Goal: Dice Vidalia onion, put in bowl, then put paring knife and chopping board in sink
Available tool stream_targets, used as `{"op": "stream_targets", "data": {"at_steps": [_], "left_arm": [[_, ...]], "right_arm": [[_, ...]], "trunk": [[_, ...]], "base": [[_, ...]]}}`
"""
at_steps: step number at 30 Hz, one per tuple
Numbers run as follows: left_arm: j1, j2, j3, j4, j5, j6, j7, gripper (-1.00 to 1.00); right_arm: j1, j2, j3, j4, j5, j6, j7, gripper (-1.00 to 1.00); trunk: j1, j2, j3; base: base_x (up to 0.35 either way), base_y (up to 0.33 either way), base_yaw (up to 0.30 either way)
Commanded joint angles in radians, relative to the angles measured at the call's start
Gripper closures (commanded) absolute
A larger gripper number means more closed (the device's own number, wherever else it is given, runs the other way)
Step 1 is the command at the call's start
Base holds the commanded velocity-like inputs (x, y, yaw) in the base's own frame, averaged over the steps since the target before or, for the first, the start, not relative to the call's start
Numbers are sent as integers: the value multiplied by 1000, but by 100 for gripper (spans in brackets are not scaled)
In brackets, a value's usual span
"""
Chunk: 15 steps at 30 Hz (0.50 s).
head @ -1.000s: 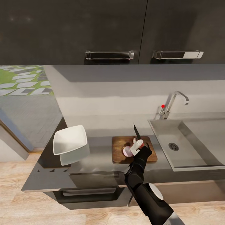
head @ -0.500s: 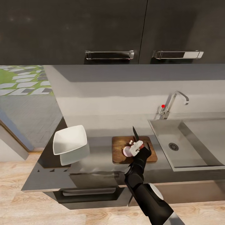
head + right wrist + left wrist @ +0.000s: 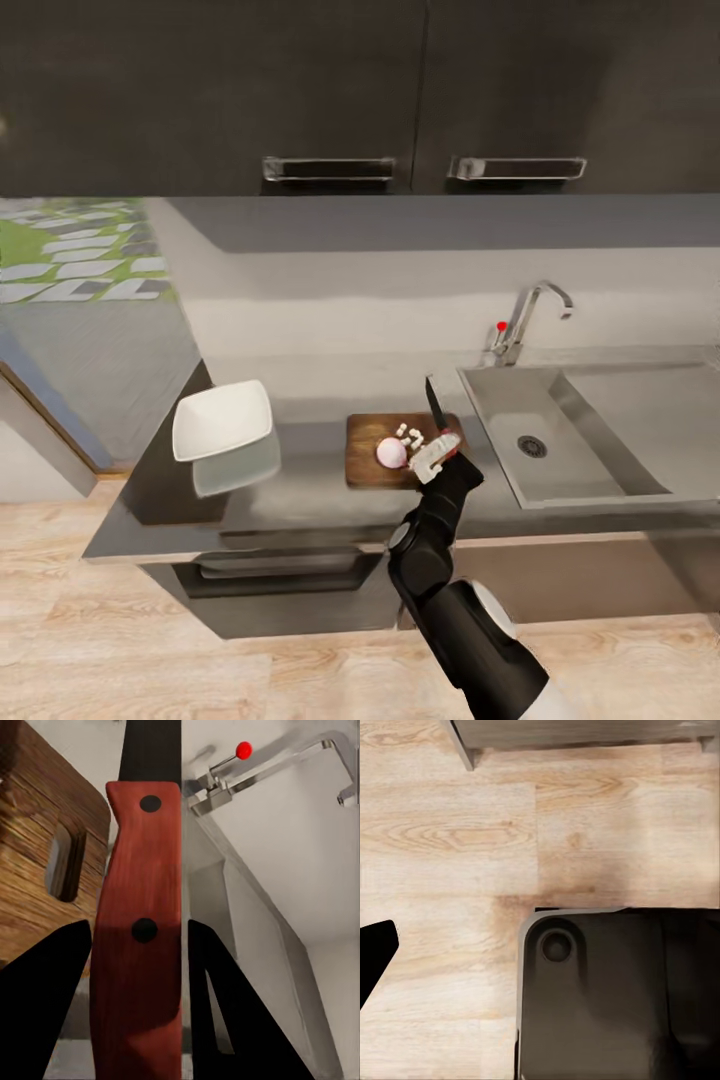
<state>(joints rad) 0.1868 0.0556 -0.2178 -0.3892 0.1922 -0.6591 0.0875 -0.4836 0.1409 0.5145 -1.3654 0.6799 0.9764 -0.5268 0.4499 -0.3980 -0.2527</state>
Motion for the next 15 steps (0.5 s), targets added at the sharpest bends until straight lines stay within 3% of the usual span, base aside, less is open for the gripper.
{"op": "stream_targets", "data": {"at_steps": [1, 4, 11, 15], "left_arm": [[0, 1, -8, -2, 2, -1, 9, -100], [0, 1, -9, -2, 1, -1, 9, -100], [0, 1, -8, -2, 1, 0, 9, -100], [0, 1, -8, -2, 2, 0, 9, -100]], "right_arm": [[-1, 6, 2, 0, 5, 5, -7, 100], [-1, 14, 3, 2, 19, 4, -6, 100], [-1, 16, 4, 14, 17, 4, -2, 100], [-1, 16, 60, 80, 15, 4, 0, 100]], "trunk": [[0, -2, -2], [0, -2, -2], [0, -2, -2], [0, -2, -2]], "base": [[-297, 142, 0], [-185, 229, 0], [-5, 294, 0], [46, 173, 0]]}}
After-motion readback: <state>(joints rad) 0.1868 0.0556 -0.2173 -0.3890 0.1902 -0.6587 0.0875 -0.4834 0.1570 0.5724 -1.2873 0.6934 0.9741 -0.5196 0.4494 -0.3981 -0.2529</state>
